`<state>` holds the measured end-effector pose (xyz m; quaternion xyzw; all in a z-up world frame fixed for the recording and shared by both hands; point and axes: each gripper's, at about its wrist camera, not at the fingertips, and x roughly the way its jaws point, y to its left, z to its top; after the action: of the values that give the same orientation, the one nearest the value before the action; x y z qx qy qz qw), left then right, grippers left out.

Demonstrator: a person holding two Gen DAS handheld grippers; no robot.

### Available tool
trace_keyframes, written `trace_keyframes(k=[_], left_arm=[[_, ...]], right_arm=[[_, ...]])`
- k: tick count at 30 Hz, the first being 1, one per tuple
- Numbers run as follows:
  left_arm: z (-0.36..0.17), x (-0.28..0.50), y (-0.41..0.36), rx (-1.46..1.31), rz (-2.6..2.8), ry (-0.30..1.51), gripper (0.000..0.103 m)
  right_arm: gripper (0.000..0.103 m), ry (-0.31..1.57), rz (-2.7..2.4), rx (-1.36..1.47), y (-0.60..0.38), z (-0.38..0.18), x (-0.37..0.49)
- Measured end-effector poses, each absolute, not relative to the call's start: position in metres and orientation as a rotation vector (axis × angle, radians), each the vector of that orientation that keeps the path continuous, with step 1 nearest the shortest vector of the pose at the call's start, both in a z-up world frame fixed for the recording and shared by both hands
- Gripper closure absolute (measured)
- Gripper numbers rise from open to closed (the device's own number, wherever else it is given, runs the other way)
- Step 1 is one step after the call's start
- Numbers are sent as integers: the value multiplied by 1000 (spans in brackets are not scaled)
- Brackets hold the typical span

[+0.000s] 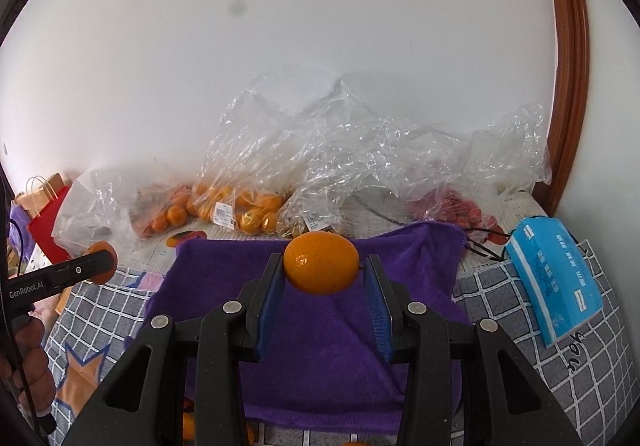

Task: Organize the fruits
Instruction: 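Carry the orange onto the purple towel and open the right tool while the left tool releases the mandarin there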

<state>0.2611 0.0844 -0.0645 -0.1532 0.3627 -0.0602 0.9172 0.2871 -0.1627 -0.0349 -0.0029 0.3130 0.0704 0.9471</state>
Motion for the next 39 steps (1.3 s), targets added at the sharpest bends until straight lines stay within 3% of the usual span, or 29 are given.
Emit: trace_keyframes(k=[19, 39], left_arm=[[-127, 331, 48, -219, -144, 904, 63], [-151, 340, 43, -186, -131, 999, 59]], right_arm=[[63, 818, 89, -25, -174, -119, 345], [62, 893, 87, -29, -170, -134, 354]])
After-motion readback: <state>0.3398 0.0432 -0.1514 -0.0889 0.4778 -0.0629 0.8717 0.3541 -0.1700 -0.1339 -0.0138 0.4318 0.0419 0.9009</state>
